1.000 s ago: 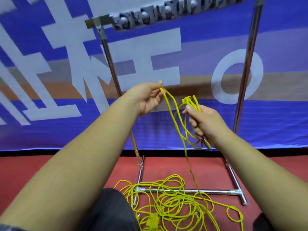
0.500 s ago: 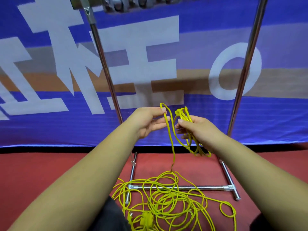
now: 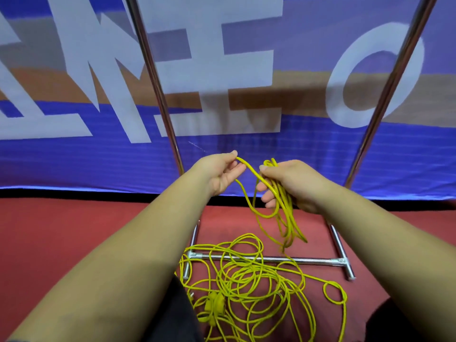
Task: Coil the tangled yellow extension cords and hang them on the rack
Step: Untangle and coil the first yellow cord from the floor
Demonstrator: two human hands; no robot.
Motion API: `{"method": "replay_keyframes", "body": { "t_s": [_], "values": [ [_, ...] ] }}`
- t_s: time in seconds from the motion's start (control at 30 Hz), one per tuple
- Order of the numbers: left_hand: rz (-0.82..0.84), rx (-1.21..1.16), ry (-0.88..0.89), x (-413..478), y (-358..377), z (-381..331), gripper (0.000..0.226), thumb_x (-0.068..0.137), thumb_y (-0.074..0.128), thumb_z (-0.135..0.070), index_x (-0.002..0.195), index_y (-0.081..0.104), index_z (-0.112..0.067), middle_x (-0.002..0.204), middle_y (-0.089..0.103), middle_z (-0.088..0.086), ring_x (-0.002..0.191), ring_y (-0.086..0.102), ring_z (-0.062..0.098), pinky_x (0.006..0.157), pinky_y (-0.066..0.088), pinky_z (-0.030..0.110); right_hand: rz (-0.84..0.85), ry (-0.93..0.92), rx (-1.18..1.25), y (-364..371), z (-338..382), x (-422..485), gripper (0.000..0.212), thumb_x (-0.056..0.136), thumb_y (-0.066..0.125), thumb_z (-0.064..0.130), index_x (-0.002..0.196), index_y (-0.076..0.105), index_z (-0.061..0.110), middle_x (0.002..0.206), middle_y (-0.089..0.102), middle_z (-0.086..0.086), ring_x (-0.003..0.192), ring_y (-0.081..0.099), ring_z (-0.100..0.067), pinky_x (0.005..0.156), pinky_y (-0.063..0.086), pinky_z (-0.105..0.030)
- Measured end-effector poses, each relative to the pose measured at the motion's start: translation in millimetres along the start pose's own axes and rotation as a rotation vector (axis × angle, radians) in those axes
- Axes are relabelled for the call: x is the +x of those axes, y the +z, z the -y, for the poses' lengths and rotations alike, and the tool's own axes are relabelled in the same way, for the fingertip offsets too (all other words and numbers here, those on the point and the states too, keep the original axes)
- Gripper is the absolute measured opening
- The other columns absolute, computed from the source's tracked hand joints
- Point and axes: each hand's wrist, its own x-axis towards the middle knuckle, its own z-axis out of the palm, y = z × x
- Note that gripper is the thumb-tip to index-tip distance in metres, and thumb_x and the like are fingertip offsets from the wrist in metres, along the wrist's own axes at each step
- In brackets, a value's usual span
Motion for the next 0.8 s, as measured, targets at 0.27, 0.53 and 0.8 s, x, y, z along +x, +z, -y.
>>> {"method": "replay_keyframes", "body": {
  "t_s": [0.27, 0.53, 0.8],
  "values": [
    [-0.110, 0.798, 0.065, 20, -6, 10, 0.035, 0.111, 0.041, -0.031, 0.105, 0.060, -0.002, 0.089, 0.061, 0.013, 0.068, 0.069, 0.025, 0.052, 0.058, 0.033, -0.088, -0.126, 0.208, 11, 13, 19, 0.023, 0.102, 0.071, 0.019, 0.096, 0.070, -0.003, 0.081, 0.077, -0.014, 0.065, 0.076, -0.020, 0.057, 0.062, -0.031],
    [0.718, 1.565, -0.094, 0, -5, 85, 0.050, 0.093, 0.073, -0.039, 0.138, 0.062, -0.020, 0.128, 0.069, -0.004, 0.115, 0.063, 0.013, 0.100, 0.051, 0.033, -0.298, -0.138, 0.567, -22, 1, 30, 0.019, 0.103, 0.067, 0.010, 0.109, 0.062, -0.007, 0.085, 0.078, -0.019, 0.080, 0.081, -0.028, 0.062, 0.065, -0.036],
    [0.465, 1.729, 0.345, -15, 34, 113, 0.041, 0.106, 0.052, -0.044, 0.104, 0.078, -0.012, 0.099, 0.073, 0.008, 0.098, 0.067, 0.026, 0.079, 0.049, 0.032, -0.348, -0.143, 0.577, -49, -4, 27, 0.015, 0.107, 0.062, 0.013, 0.109, 0.062, -0.002, 0.102, 0.076, -0.019, 0.082, 0.081, -0.023, 0.064, 0.065, -0.034]
  ]
}}
